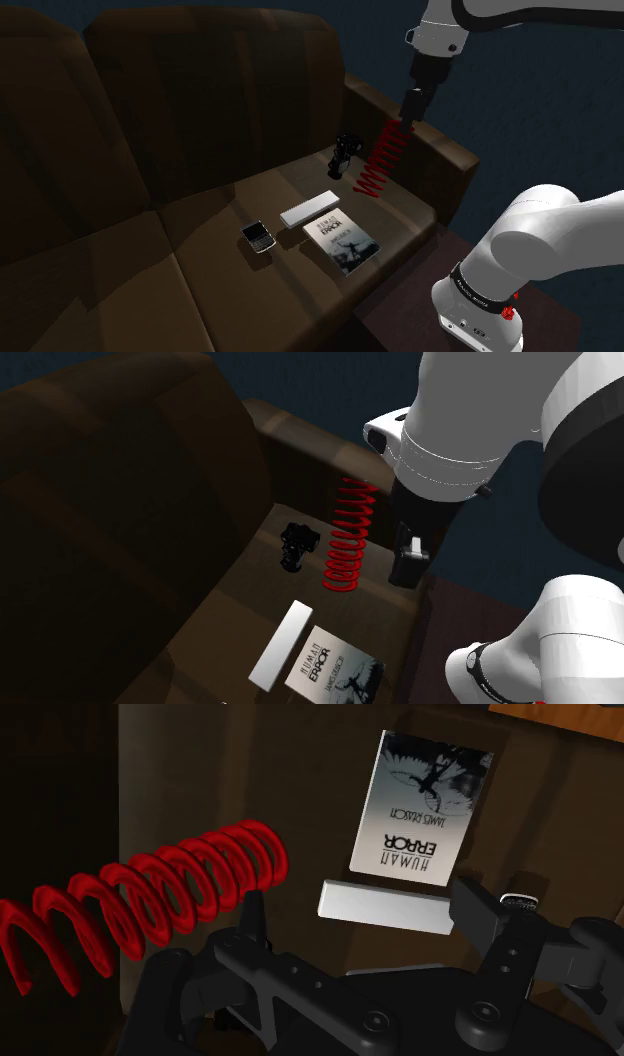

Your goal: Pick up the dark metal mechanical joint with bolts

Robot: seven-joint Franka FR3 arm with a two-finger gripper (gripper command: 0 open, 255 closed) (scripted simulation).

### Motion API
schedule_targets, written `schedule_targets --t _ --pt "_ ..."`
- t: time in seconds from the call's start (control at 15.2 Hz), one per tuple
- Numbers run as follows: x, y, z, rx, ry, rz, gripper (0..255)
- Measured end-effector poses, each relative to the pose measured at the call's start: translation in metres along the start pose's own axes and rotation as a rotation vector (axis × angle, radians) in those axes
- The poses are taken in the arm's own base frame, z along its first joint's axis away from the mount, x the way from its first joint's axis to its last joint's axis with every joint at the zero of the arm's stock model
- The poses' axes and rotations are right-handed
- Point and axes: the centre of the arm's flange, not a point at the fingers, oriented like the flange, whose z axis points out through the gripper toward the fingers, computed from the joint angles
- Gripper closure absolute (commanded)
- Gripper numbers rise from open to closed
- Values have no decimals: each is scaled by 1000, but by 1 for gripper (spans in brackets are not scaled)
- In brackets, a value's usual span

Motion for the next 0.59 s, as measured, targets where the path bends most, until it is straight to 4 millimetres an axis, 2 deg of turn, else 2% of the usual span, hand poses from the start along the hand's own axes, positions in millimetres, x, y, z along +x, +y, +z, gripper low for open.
schedule_targets --t 0.2,0.4,0.59 --pt "9 7 7 0 10 -4 0" --pt "27 25 31 1 35 -14 0" --pt "54 42 54 2 62 -25 0"
